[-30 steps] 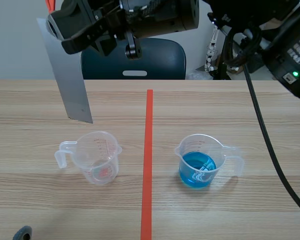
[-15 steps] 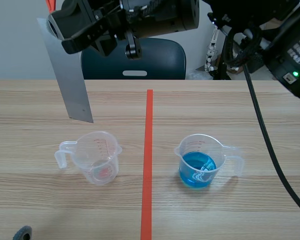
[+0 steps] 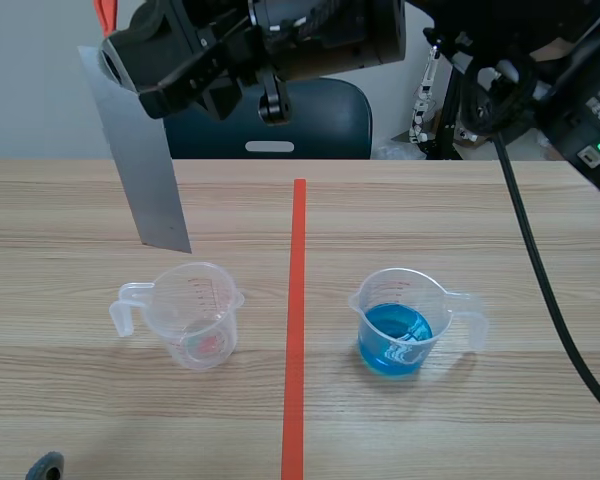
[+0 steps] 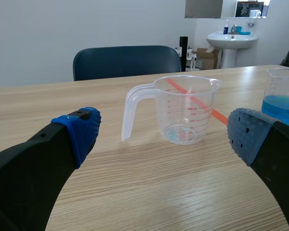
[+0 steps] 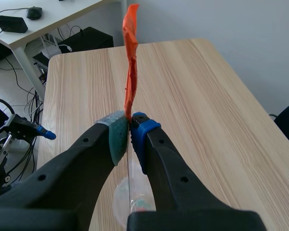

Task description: Do the redox reaction experiment. move the plate over the blue solution

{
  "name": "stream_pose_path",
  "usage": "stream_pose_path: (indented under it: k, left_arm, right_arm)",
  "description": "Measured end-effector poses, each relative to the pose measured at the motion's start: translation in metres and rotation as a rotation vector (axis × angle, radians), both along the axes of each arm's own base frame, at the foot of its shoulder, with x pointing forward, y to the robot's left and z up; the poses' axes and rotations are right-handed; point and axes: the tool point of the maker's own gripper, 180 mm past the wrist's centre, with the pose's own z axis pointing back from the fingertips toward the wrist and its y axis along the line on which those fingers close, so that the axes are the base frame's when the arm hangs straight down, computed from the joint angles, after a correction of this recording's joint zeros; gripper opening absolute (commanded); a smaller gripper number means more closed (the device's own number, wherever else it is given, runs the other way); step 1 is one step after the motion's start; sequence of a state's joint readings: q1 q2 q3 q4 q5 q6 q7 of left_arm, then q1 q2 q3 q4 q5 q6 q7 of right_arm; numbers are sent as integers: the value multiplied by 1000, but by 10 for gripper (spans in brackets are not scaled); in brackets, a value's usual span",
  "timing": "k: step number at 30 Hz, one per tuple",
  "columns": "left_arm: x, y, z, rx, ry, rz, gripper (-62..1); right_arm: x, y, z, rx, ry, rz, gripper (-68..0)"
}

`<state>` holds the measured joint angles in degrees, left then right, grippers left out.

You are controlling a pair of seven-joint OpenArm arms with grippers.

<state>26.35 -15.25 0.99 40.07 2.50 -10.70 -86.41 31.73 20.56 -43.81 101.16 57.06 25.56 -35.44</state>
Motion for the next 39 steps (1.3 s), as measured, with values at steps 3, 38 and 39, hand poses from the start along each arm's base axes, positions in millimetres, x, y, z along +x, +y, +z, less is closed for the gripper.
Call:
stream_pose_path:
  k: [3, 38, 39]
  left_arm:
    - [0, 0, 0, 0, 0, 0, -58]
    - [28, 2, 134, 130, 30, -511, -291]
    - [30, 1, 135, 141, 32, -529, -325]
  right_arm:
    - [2, -7, -3, -2, 12, -7, -671]
    - [7, -179, 27, -32, -39, -92, -669]
    - [7, -183, 30, -22, -42, -99, -669]
